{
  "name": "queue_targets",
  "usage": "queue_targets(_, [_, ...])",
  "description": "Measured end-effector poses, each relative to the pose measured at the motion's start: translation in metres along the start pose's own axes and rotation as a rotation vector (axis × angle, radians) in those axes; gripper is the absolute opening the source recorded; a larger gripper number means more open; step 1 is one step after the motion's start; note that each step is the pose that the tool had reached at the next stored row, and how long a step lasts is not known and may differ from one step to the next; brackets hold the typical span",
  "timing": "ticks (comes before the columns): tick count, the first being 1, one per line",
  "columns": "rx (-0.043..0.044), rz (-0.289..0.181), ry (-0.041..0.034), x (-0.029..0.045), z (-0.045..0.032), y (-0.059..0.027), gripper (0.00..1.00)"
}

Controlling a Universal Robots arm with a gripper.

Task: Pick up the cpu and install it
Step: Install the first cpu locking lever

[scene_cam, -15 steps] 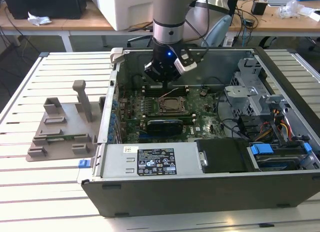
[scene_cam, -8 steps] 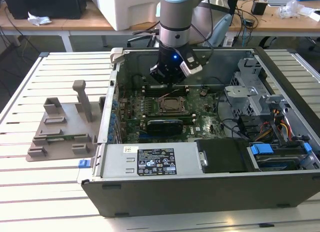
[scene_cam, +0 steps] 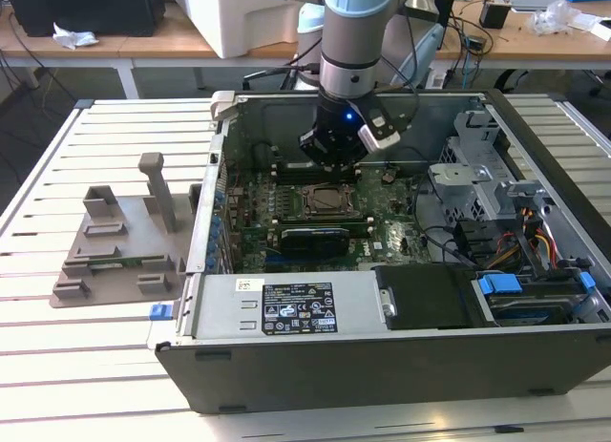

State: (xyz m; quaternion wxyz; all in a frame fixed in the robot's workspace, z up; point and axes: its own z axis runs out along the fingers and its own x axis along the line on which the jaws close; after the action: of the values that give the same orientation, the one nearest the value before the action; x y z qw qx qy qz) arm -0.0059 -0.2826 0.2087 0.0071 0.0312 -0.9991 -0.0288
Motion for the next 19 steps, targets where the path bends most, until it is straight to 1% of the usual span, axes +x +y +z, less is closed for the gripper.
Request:
queue_targets(9, [-0.0002, 0.0, 0.0, -0.003, 0.0053, -0.0039, 0.11])
queue_targets(11, [0.0003, 0.0, -0.0002, -0.0033, 0.0057, -0.0025, 0.11])
queue_targets(13, [-0.0013, -0.002, -0.0002, -0.0035, 0.006, 0.0006, 0.11])
queue_targets(15, [-0.0018, -0.003, -0.0001, -0.0035, 0.0059, 0.0014, 0.11])
queue_targets(16, [-0.002, -0.003, -0.0005, -0.0035, 0.0044, 0.0016, 0.11])
queue_targets(17, [0.0007, -0.003, -0.0012, -0.0034, -0.0001, 0.0018, 0.11])
queue_targets(18, [0.0039, -0.003, -0.0018, -0.0033, -0.003, 0.0019, 0.11])
queue_targets(19, [0.009, -0.003, -0.0021, -0.0033, -0.0045, 0.0016, 0.11])
